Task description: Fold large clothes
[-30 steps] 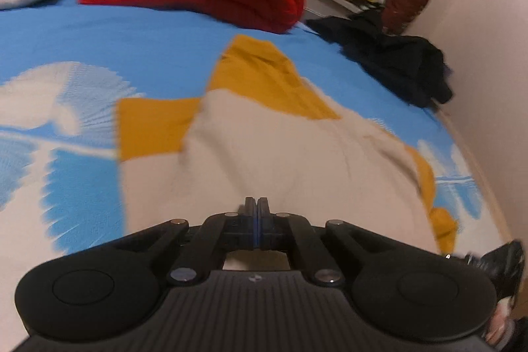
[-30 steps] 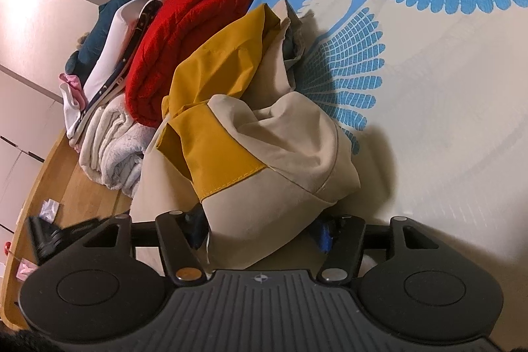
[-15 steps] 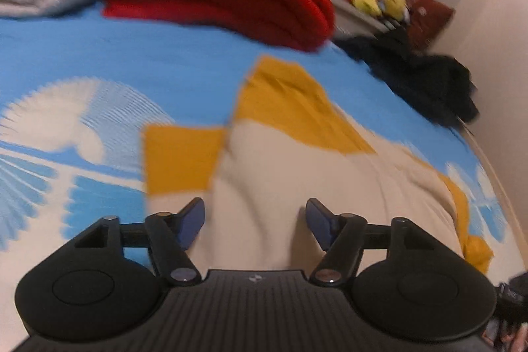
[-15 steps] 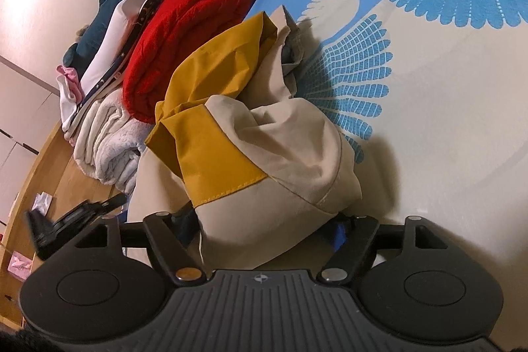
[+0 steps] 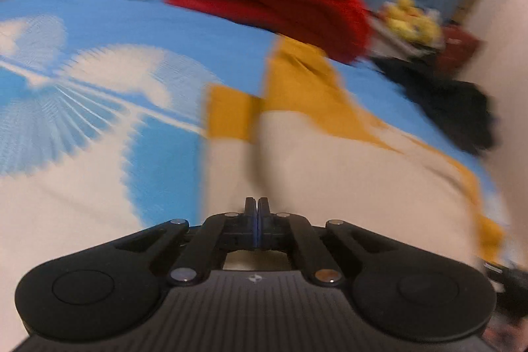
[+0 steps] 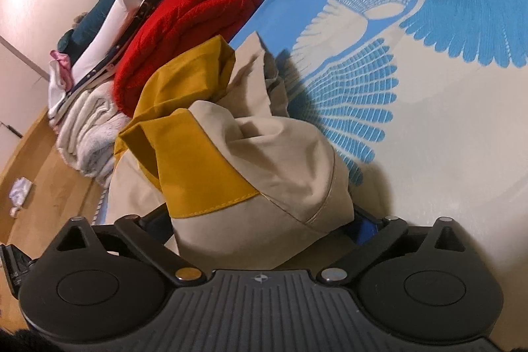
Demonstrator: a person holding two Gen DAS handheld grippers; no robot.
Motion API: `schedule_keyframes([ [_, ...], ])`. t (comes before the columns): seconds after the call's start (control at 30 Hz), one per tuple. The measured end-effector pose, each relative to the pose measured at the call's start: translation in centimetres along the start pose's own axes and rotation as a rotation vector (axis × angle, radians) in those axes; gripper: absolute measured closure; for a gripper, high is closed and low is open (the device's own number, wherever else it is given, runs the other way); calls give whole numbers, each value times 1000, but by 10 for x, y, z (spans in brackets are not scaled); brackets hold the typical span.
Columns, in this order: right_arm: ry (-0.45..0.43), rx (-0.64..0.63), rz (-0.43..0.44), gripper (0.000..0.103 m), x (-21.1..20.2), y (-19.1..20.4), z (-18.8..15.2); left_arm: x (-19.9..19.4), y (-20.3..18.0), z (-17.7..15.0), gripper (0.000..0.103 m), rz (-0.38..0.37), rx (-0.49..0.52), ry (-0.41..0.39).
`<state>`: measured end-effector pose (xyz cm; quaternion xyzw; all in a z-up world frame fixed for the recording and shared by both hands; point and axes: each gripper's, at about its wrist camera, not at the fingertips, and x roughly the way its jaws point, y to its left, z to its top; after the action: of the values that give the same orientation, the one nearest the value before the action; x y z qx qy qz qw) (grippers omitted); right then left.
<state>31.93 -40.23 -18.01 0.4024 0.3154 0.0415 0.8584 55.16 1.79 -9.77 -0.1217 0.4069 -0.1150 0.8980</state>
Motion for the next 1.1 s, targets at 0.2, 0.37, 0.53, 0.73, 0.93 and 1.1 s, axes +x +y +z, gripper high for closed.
schedule_keyframes([
  [0.2, 17, 38, 14, 6, 0, -6, 7, -14, 31, -10, 84, -6, -110, 88],
  [0.37, 0, 49, 37, 14, 1, -10, 6, -41, 28, -49, 68, 80, -154, 229],
  [0.53, -34, -9, 1, 30, -1, -4, -2, -49, 1, -72, 68, 204, -43, 266],
  [0.73, -57, -1, -3, 31, -1, -5, -8, -14, -8, -47, 68, 174, 20, 238],
  [0.93, -56, 19, 4, 27, 1, -4, -11, -3, -5, -38, 62, 168, 40, 230],
  [1.1, 1, 73, -16, 12, -6, -5, 5, -44, 0, -51, 11, 165, 7, 207],
])
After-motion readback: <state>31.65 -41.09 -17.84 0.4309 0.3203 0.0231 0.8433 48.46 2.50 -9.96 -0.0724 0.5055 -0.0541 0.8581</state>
